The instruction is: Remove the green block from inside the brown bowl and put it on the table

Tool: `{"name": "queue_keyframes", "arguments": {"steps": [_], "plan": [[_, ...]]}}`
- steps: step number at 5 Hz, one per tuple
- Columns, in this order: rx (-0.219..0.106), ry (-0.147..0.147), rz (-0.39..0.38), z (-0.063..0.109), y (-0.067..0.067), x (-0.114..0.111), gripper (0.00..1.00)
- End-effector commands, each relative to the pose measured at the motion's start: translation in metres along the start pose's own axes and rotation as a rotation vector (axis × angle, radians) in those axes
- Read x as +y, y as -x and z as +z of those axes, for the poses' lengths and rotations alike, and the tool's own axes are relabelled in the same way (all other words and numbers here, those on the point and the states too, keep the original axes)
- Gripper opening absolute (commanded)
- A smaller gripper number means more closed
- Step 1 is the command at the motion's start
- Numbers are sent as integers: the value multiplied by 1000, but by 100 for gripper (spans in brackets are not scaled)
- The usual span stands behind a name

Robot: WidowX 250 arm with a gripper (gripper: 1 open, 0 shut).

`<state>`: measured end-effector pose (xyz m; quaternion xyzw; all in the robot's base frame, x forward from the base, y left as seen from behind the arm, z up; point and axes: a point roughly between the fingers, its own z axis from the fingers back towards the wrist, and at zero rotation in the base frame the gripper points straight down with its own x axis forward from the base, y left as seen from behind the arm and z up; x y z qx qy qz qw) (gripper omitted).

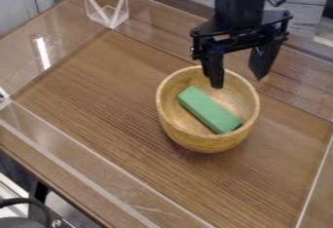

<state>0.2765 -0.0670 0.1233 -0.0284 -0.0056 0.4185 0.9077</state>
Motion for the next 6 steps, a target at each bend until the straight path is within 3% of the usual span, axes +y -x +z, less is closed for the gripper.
{"name": "queue_keyframes", "arguments": {"steps": [1, 2, 4, 6], "plan": [[-21, 34, 14, 4, -4, -8, 100], [-20, 30, 16, -5, -6, -9, 100], [-22, 29, 162, -24, -18, -3, 100], [-19, 32, 225, -30, -25, 8, 100]]}}
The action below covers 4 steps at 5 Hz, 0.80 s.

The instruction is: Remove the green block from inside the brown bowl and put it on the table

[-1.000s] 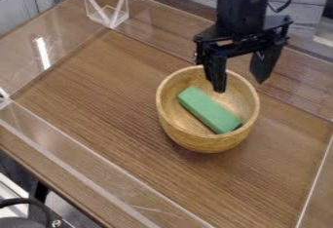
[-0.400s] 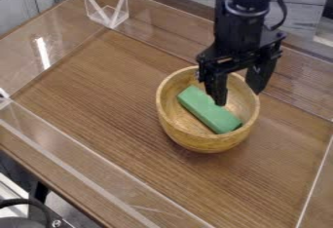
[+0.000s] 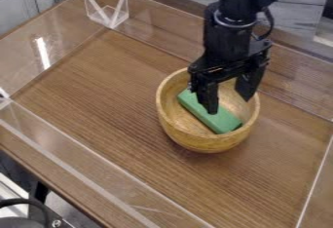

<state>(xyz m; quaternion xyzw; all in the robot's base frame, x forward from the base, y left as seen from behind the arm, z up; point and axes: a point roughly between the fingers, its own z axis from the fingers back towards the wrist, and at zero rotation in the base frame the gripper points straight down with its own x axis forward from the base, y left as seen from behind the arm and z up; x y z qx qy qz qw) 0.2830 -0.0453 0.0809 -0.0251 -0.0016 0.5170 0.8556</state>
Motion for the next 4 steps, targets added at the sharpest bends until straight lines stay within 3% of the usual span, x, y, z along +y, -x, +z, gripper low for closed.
{"name": "queue_keyframes", "arguments": {"steps": [1, 2, 4], "plan": [[-14, 42, 55, 1, -1, -7, 100], [-18, 46, 106, -11, 1, -11, 100], [2, 55, 24, -11, -2, -7, 100]]}}
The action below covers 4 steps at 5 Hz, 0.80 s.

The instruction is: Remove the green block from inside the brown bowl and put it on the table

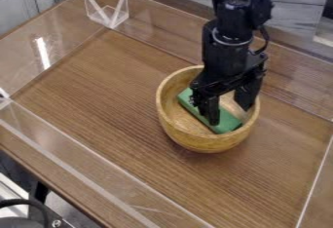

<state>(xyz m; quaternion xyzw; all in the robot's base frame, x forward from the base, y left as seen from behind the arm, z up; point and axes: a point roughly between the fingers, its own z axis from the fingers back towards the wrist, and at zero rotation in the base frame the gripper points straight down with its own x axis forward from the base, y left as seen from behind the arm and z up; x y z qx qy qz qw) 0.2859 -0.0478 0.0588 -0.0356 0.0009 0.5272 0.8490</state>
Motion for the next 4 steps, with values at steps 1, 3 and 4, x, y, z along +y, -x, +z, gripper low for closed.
{"name": "queue_keyframes", "arguments": {"steps": [1, 3, 4], "plan": [[-4, 45, 17, -8, -11, -2, 100], [12, 65, 39, -15, -31, 0, 0], [21, 55, -13, -1, -33, 4, 0]]}}
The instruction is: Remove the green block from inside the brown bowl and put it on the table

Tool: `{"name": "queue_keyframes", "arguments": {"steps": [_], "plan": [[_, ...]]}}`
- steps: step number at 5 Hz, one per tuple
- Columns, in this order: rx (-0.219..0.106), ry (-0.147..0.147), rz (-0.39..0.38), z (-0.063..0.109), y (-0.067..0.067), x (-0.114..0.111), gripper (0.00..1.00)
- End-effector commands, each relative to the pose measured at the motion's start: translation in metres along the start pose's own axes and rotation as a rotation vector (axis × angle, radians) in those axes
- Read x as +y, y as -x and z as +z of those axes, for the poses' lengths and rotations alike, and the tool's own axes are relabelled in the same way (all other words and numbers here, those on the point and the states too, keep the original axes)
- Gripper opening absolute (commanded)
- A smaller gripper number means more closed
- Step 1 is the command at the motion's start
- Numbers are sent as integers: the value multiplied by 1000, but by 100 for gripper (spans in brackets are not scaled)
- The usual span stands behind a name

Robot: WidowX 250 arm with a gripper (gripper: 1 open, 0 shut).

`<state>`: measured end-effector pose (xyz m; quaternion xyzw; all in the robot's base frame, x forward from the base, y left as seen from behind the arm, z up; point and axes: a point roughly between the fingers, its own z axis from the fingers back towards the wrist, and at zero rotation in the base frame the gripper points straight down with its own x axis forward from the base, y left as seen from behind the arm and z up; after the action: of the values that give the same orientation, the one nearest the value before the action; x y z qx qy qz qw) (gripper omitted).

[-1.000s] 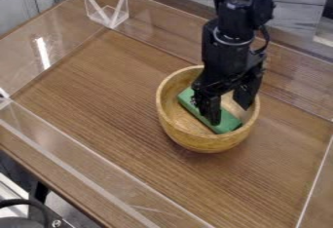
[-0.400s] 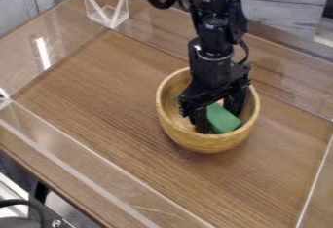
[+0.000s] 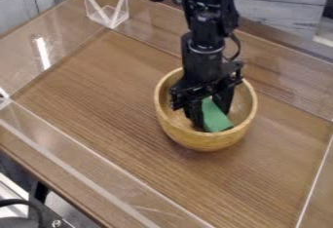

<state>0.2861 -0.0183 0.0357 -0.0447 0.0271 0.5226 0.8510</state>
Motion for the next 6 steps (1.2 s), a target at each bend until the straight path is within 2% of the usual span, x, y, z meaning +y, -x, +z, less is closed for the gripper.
{"name": "queue_keyframes", "arguments": {"steps": [1, 3, 4, 5, 6], "plan": [[-24, 56, -56, 35, -5, -6, 0], [28, 71, -41, 92, -2, 5, 0], [43, 77, -57, 117, -15, 22, 0], [41, 73, -104, 129, -30, 45, 0], [25, 73, -100, 115, -24, 57, 0]]}}
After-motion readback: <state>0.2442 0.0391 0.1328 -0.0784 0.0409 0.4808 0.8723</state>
